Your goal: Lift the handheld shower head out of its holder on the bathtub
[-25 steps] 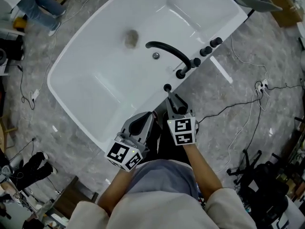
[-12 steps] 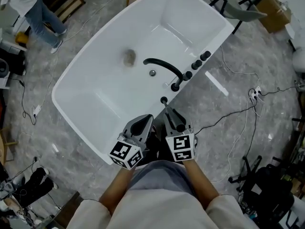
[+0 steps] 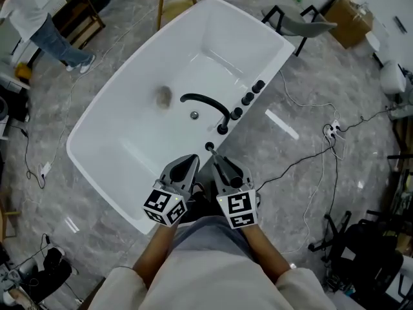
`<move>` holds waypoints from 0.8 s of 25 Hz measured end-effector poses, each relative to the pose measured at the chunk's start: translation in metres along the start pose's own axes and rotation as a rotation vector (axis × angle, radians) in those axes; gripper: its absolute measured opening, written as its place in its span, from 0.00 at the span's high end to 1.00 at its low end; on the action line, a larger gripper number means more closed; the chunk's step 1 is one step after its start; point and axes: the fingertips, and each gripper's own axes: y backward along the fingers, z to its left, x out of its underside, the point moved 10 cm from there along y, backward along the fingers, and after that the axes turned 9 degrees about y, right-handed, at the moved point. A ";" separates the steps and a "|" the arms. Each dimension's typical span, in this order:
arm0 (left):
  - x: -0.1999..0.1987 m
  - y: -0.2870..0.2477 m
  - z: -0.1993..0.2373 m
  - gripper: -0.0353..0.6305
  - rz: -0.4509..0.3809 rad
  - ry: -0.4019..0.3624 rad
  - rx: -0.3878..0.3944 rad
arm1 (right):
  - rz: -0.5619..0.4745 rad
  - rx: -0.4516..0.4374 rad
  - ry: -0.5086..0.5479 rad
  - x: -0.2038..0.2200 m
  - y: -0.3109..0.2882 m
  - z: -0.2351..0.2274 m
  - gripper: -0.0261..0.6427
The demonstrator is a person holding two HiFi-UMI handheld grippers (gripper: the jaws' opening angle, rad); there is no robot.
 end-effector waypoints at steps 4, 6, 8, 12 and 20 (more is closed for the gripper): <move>-0.002 -0.004 -0.011 0.94 -0.008 0.003 0.027 | -0.023 0.007 -0.007 -0.008 0.016 -0.001 0.74; -0.003 -0.006 -0.016 0.94 -0.008 -0.003 0.043 | -0.038 0.007 -0.009 -0.013 0.021 -0.001 0.74; -0.006 -0.007 -0.020 0.94 -0.005 -0.016 0.060 | -0.047 0.010 -0.006 -0.017 0.026 -0.001 0.75; -0.015 -0.002 -0.029 0.94 -0.005 -0.040 0.085 | -0.057 0.014 -0.029 -0.022 0.039 0.000 0.75; -0.025 0.010 -0.042 0.94 -0.022 -0.074 0.123 | -0.148 0.057 -0.047 -0.047 0.064 0.006 0.75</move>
